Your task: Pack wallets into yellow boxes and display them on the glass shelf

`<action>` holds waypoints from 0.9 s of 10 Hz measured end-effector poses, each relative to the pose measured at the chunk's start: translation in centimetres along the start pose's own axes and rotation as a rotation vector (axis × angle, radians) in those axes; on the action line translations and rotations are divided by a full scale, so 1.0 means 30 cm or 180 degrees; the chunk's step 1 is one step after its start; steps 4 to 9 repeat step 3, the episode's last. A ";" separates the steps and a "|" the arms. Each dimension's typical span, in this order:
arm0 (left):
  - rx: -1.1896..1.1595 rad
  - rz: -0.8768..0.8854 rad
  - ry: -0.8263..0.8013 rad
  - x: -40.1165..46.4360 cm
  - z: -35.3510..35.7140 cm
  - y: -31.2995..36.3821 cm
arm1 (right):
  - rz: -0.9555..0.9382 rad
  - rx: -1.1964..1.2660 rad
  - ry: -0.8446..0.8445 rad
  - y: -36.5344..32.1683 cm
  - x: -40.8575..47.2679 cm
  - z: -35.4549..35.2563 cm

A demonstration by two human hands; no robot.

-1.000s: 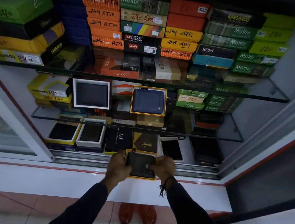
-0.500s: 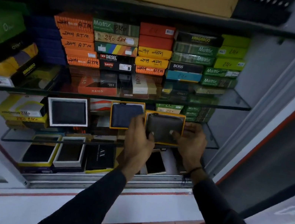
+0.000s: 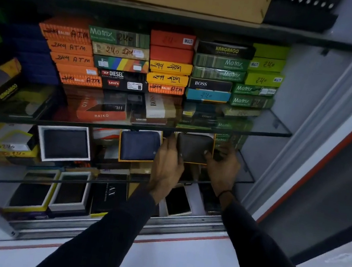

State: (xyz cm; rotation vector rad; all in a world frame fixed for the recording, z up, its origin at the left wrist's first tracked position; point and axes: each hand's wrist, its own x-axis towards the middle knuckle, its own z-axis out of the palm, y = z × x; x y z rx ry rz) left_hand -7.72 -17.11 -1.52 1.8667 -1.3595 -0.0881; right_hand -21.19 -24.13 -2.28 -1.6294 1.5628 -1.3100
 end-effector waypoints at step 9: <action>0.0574 0.1784 0.0876 -0.154 -0.388 0.007 | -0.2575 -0.0832 0.0677 -0.274 -0.189 -0.203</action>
